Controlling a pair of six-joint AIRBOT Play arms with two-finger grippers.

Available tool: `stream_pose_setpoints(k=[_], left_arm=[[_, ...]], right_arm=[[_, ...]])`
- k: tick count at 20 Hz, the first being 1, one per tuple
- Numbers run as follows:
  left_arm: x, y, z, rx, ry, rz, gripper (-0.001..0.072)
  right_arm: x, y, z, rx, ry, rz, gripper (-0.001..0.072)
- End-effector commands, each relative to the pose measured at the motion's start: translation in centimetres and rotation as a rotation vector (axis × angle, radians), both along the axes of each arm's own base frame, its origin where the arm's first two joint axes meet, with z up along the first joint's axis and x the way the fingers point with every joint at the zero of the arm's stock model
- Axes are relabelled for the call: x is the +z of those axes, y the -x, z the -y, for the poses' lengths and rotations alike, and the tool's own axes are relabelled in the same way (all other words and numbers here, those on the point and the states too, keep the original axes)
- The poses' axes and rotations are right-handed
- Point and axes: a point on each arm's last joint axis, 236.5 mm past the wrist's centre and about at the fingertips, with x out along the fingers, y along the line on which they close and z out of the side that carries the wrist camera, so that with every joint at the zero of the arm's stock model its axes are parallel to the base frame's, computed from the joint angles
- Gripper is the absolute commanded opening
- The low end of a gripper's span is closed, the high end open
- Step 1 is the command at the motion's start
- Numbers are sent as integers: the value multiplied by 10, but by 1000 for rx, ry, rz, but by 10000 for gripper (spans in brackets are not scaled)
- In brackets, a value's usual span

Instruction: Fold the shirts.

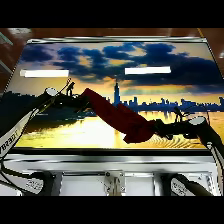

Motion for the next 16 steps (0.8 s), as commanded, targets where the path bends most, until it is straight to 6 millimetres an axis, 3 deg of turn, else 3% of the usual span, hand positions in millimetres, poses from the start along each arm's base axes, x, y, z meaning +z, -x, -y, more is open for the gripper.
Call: stream_pose_setpoints(k=[1,3,5,7,9,11,13,14,16], left_arm=[[25,-8,-5,-17,-8,71,39],[60,-17,-17,-47,-48,168,38],[121,-27,-31,-78,-90,315,38],[208,-28,-39,-109,-99,502,39],[310,-12,-43,-130,-98,715,39],[409,20,-46,-130,-119,951,40],[490,62,-54,-106,-160,1166,40],[519,83,-61,-86,-193,1252,40],[552,121,-71,-60,-249,1351,40]], right_arm=[[1,-9,-18,50,26,58,65],[23,-20,-13,152,65,146,65],[75,-43,-10,294,128,337,64],[157,-73,-7,341,206,588,64],[262,-90,-4,318,293,856,64],[364,-79,-4,278,365,1097,64],[442,-49,-8,230,401,1271,64],[468,-33,-10,210,407,1331,64],[503,0,-15,170,395,1405,64]])
